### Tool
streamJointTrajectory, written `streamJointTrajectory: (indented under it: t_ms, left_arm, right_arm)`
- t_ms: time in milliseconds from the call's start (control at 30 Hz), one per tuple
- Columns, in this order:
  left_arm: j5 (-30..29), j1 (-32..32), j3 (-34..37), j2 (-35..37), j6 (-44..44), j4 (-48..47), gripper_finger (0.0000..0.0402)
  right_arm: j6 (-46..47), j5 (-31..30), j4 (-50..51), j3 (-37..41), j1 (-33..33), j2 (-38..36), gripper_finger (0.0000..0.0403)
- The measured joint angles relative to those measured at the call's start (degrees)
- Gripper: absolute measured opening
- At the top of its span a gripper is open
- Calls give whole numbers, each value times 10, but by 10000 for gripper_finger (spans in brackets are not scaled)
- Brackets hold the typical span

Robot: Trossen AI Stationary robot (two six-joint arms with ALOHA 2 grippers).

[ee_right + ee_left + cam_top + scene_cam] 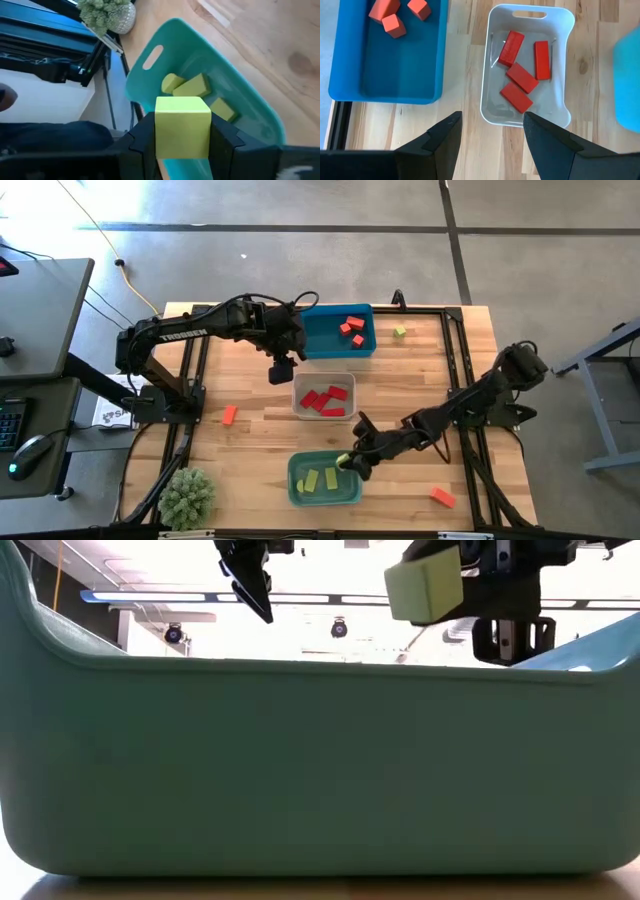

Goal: Sort & place blocks by color
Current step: Put the light green block into the green bin, then put the red block into the gray bin

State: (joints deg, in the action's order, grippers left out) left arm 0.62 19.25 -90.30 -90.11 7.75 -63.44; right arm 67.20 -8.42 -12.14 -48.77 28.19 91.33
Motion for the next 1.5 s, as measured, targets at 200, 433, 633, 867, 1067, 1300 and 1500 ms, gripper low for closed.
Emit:
streamJointTrajectory:
  t_ms: [200,433,633,867,1067,1300,1500]
  left_arm:
    - [0,0,0,0,0,1,200]
    - [0,0,0,0,0,1,200]
    - [0,0,0,0,0,1,200]
    - [0,0,0,0,0,1,200]
    - [0,0,0,0,0,2,200]
    - [0,0,0,0,-1,3,200]
    - [0,0,0,0,-1,6,200]
  right_arm:
    - [-1,1,9,0,1,4,146]
    - [5,5,11,0,1,4,188]
    - [41,20,11,0,0,4,193]
    - [36,26,13,0,0,-2,194]
    - [29,23,74,0,-5,-45,194]
    - [69,-8,253,0,-6,-140,195]
    - [195,-1,463,0,-6,-205,195]
